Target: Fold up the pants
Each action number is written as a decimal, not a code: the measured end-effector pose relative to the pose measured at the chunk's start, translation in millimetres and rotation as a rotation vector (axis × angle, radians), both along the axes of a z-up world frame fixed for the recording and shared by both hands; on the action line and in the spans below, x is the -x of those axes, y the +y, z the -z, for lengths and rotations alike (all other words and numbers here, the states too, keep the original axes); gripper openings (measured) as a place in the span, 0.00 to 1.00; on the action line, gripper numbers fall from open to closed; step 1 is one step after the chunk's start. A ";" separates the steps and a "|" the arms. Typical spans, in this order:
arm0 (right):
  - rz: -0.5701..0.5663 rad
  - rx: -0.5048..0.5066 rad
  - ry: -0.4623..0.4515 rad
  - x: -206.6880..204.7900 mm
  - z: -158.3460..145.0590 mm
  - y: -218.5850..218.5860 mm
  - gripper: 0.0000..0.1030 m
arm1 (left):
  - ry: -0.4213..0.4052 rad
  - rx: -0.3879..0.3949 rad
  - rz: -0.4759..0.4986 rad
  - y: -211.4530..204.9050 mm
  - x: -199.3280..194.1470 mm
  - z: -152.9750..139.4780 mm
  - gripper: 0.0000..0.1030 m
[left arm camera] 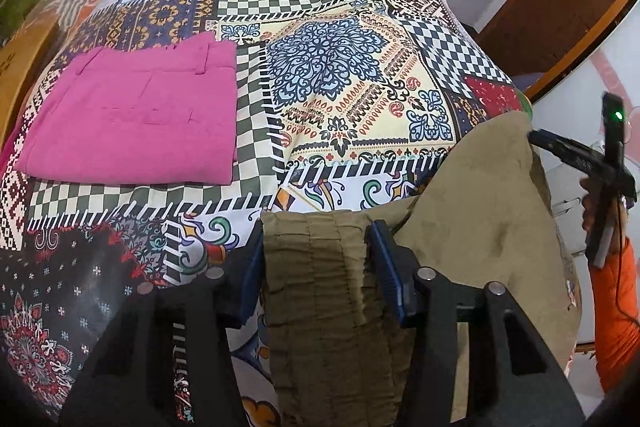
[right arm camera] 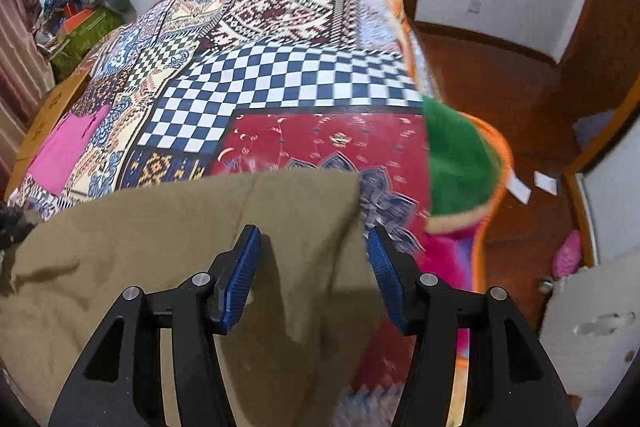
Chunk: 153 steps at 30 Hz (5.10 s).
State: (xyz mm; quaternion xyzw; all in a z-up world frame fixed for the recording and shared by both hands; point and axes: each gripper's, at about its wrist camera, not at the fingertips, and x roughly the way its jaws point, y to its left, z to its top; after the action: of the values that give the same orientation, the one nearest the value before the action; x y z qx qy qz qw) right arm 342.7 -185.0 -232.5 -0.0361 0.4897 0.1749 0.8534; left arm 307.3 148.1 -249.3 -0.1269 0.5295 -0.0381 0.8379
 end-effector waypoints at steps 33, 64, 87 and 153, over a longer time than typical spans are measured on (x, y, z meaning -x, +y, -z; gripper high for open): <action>-0.005 -0.031 -0.056 21.2 -19.3 -1.1 0.39 | -0.077 -0.153 -0.159 16.6 39.0 -5.3 0.40; 0.034 0.076 -0.090 93.1 -40.4 -31.3 0.22 | -0.166 -0.205 -0.127 0.9 70.0 -63.5 0.58; -0.068 0.050 0.091 188.2 14.1 3.7 0.39 | -0.137 -0.226 -0.004 -35.9 125.2 -51.5 0.73; -0.039 -0.009 0.012 208.2 -39.1 2.1 0.48 | -0.099 -0.070 -0.122 -7.2 175.2 -56.5 0.92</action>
State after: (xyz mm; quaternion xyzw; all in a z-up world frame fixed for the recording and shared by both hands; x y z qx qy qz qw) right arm 134.6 -183.0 -193.5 -0.0407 0.4932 0.1940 0.8470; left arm 132.1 141.0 -192.8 -0.1272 0.4797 0.0253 0.8678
